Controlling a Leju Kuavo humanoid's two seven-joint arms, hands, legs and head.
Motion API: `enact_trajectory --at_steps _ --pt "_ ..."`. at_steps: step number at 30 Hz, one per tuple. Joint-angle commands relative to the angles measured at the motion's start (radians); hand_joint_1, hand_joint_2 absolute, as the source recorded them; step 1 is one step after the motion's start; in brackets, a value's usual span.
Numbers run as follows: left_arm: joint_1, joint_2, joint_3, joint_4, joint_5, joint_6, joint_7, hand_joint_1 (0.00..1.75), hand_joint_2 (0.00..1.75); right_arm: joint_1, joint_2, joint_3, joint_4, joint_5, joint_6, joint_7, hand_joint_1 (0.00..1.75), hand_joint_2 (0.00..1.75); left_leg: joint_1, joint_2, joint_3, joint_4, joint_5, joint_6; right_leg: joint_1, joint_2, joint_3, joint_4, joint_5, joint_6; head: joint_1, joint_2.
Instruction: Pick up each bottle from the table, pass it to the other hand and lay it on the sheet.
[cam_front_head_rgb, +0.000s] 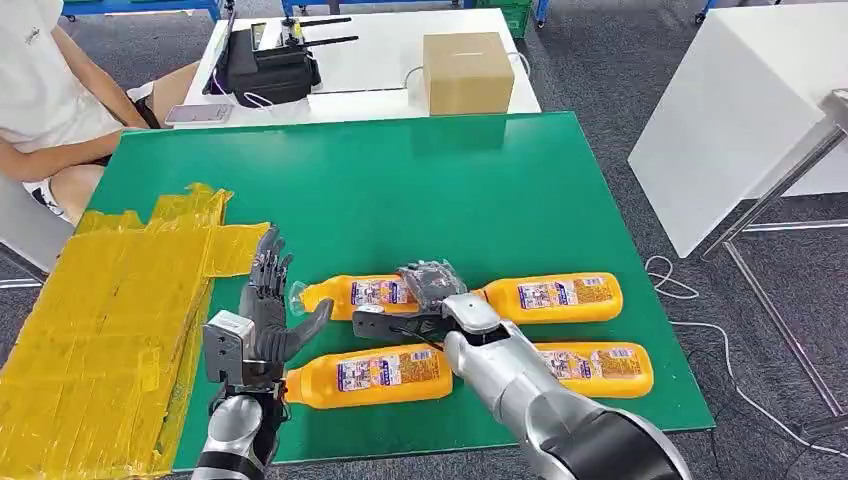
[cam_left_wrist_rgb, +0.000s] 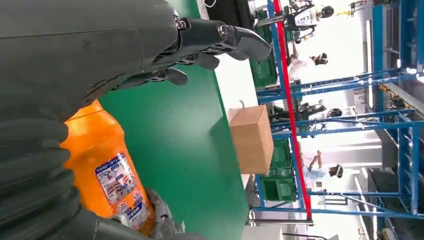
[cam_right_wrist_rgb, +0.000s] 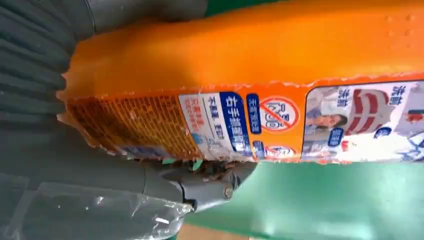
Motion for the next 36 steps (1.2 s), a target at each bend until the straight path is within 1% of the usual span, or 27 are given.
enact_trajectory --at_steps 1,2,3,4,5,6,7,8,9,11,12,13,15,19,21,22,23,24,25,26,27,28,30,31,33,34,36 --pt "-0.014 -0.002 -0.021 0.016 -0.014 0.014 0.011 0.00 1.75 0.045 -0.016 -0.124 -0.077 -0.081 -0.313 -0.126 1.75 1.75 0.000 -0.003 0.002 -0.001 -0.001 0.000 0.000 -0.004 0.003 -0.001 -0.002 0.000 0.000 0.000" --pt "-0.013 -0.002 -0.025 0.011 -0.015 0.016 0.011 0.00 1.75 0.046 -0.019 -0.128 -0.087 -0.082 -0.305 -0.128 1.75 1.75 0.001 -0.003 0.004 0.000 -0.002 0.000 0.001 -0.004 0.006 -0.001 -0.003 0.000 0.000 0.000" --pt "-0.013 -0.002 -0.025 0.011 -0.015 0.016 0.011 0.00 1.75 0.046 -0.019 -0.128 -0.087 -0.082 -0.305 -0.128 1.75 1.75 0.000 -0.002 0.002 0.000 -0.002 0.000 0.000 -0.003 0.004 0.000 -0.002 0.000 0.000 0.000" --pt "-0.013 -0.001 -0.033 0.003 -0.022 0.021 0.011 0.00 1.75 0.065 -0.019 -0.160 -0.136 -0.102 -0.361 -0.151 1.75 1.75 0.000 -0.001 0.000 0.000 0.000 0.000 0.000 -0.002 0.001 0.000 -0.001 0.000 0.000 0.000" --pt "-0.012 0.002 -0.041 -0.008 -0.028 0.027 0.008 0.00 1.75 0.080 -0.016 -0.196 -0.171 -0.132 -0.404 -0.172 1.75 1.75 0.000 -0.002 0.002 0.000 -0.002 0.000 0.000 -0.003 0.004 0.000 -0.002 0.000 0.000 0.000" --pt "-0.010 0.004 -0.048 -0.021 -0.031 0.031 0.009 0.00 1.75 0.089 -0.017 -0.219 -0.195 -0.143 -0.425 -0.190 1.75 1.75 0.000 -0.002 0.000 0.000 0.000 0.000 0.000 -0.003 0.001 0.000 -0.001 0.000 0.000 0.000" --pt "-0.008 0.007 -0.056 -0.035 -0.034 0.036 0.011 0.00 1.75 0.115 -0.014 -0.261 -0.253 -0.188 -0.464 -0.237 1.75 1.75 0.001 -0.003 0.003 0.000 -0.002 0.000 0.001 -0.004 0.005 -0.001 -0.002 0.000 0.000 0.000" --pt "-0.008 0.008 -0.060 -0.039 -0.035 0.038 0.012 0.00 1.75 0.124 -0.015 -0.276 -0.272 -0.200 -0.457 -0.251 1.75 1.75 0.000 -0.003 0.001 0.000 -0.001 0.000 0.001 -0.004 0.003 0.000 -0.002 0.000 0.000 0.000" --pt "-0.008 0.011 -0.066 -0.046 -0.037 0.044 0.015 0.00 1.75 0.150 -0.012 -0.309 -0.328 -0.245 -0.467 -0.296 1.75 1.75 0.000 -0.002 0.000 0.000 0.000 0.000 0.000 -0.003 0.001 0.000 -0.001 0.000 0.000 0.000" --pt "-0.012 0.014 -0.075 -0.048 -0.040 0.050 0.019 0.00 1.75 0.199 -0.006 -0.354 -0.432 -0.336 -0.475 -0.372 1.75 1.75 0.001 -0.003 0.003 0.000 -0.002 0.000 0.001 -0.005 0.005 0.000 -0.003 0.000 0.000 0.000" --pt "-0.014 0.015 -0.077 -0.047 -0.041 0.053 0.020 0.00 1.75 0.209 -0.007 -0.358 -0.451 -0.350 -0.471 -0.384 1.75 1.75 0.000 -0.003 0.001 0.000 -0.001 0.000 0.000 -0.004 0.003 0.000 -0.002 0.000 0.000 0.000" --pt "-0.018 0.015 -0.083 -0.043 -0.044 0.056 0.019 0.00 1.75 0.238 -0.005 -0.371 -0.505 -0.395 -0.470 -0.417 1.75 1.75 0.001 -0.003 0.003 0.000 -0.002 0.000 0.001 -0.005 0.005 -0.001 -0.003 0.000 0.000 0.000" --pt "-0.019 0.014 -0.085 -0.041 -0.045 0.058 0.020 0.00 1.75 0.245 -0.008 -0.372 -0.513 -0.397 -0.469 -0.420 1.75 1.75 0.000 -0.003 0.000 0.000 0.000 0.000 0.000 -0.003 0.002 0.000 -0.001 0.000 0.000 0.000" --pt "-0.019 0.014 -0.085 -0.041 -0.045 0.058 0.020 0.00 1.75 0.245 -0.008 -0.372 -0.513 -0.397 -0.469 -0.420 1.75 1.75 0.000 -0.003 0.002 0.000 -0.001 0.000 0.000 -0.004 0.004 -0.001 -0.002 0.000 0.000 0.000" --pt "-0.019 0.014 -0.085 -0.041 -0.045 0.058 0.020 0.00 1.75 0.245 -0.008 -0.372 -0.513 -0.397 -0.469 -0.420 1.75 1.75 0.000 -0.001 0.000 0.000 0.000 0.000 0.000 -0.002 0.001 -0.001 -0.001 0.000 0.000 0.000" --pt "-0.020 0.017 -0.088 -0.040 -0.045 0.057 0.019 0.00 1.75 0.253 0.003 -0.387 -0.530 -0.434 -0.469 -0.443 1.75 1.75 0.000 -0.002 0.000 0.000 0.000 0.000 0.000 -0.003 0.001 0.000 -0.001 0.000 0.000 0.000" --pt "-0.022 0.019 -0.094 -0.040 -0.047 0.059 0.019 0.00 1.75 0.270 0.010 -0.408 -0.561 -0.497 -0.448 -0.479 1.75 1.75 0.000 -0.002 0.001 0.000 -0.001 0.000 0.000 -0.003 0.003 0.000 -0.001 0.000 0.000 0.000" --pt "-0.027 0.025 -0.105 -0.039 -0.053 0.056 0.025 0.00 1.75 0.295 0.015 -0.430 -0.609 -0.582 -0.387 -0.509 1.75 1.75 0.000 -0.002 0.000 0.000 0.000 0.000 0.000 -0.003 0.001 0.000 -0.001 0.000 0.000 0.000" --pt "-0.035 0.037 -0.119 -0.032 -0.061 0.044 0.046 0.00 1.75 0.320 0.015 -0.444 -0.651 -0.655 -0.313 -0.532 1.75 1.75 0.000 -0.003 0.002 0.000 -0.002 0.000 0.001 -0.004 0.004 0.000 -0.002 0.000 0.000 0.000" --pt "-0.051 0.052 -0.135 -0.004 -0.060 0.002 0.096 0.00 1.75 0.335 0.020 -0.460 -0.676 -0.733 -0.231 -0.545 1.75 1.75 0.000 -0.003 0.001 0.000 -0.001 0.000 0.000 -0.004 0.003 -0.001 -0.002 0.000 0.000 0.000" --pt "-0.079 0.076 -0.154 0.039 -0.027 -0.082 0.146 0.00 1.75 0.346 0.015 -0.466 -0.688 -0.831 -0.081 -0.558 1.75 1.75 0.000 -0.005 0.002 0.000 -0.001 0.000 0.000 -0.006 0.004 0.000 -0.003 0.000 0.000 0.000" --pt "-0.116 0.090 -0.162 0.107 -0.012 -0.111 0.149 0.00 1.75 0.347 0.013 -0.475 -0.679 -0.888 0.013 -0.569 1.75 1.75 0.000 -0.006 0.003 -0.001 -0.001 0.000 0.001 -0.007 0.006 -0.001 -0.003 0.000 0.000 0.000" --pt "-0.173 0.100 -0.169 0.200 0.008 -0.143 0.145 0.00 1.75 0.337 0.018 -0.484 -0.634 -0.944 0.114 -0.588 1.75 1.75 0.000 -0.005 0.002 -0.002 0.000 0.000 0.000 -0.006 0.004 -0.001 -0.001 0.000 0.000 0.000" --pt "-0.189 0.100 -0.168 0.221 0.012 -0.145 0.144 0.00 1.75 0.333 0.022 -0.486 -0.618 -0.944 0.115 -0.593 1.75 1.75 0.000 -0.006 0.004 -0.002 0.000 0.000 0.000 -0.007 0.006 -0.002 -0.002 0.000 0.000 0.000" --pt "-0.197 0.099 -0.168 0.231 0.013 -0.145 0.143 0.00 1.75 0.331 0.024 -0.485 -0.610 -0.944 0.114 -0.598 1.75 1.75 0.000 -0.003 0.001 -0.001 0.000 0.000 0.000 -0.004 0.003 -0.001 -0.001 0.000 0.000 0.000" --pt "-0.197 0.099 -0.168 0.231 0.013 -0.145 0.143 0.00 1.75 0.331 0.024 -0.485 -0.610 -0.944 0.114 -0.598 1.75 1.75 0.000 -0.002 0.004 -0.001 -0.001 0.000 0.000 -0.003 0.005 -0.002 -0.001 0.000 0.000 0.000" --pt "-0.195 0.098 -0.169 0.230 0.013 -0.145 0.143 0.00 1.75 0.329 0.026 -0.484 -0.610 -0.944 0.115 -0.596 1.75 1.75 0.000 -0.001 0.002 -0.001 0.000 0.000 0.000 -0.003 0.003 -0.001 0.000 0.000 0.000 0.000"
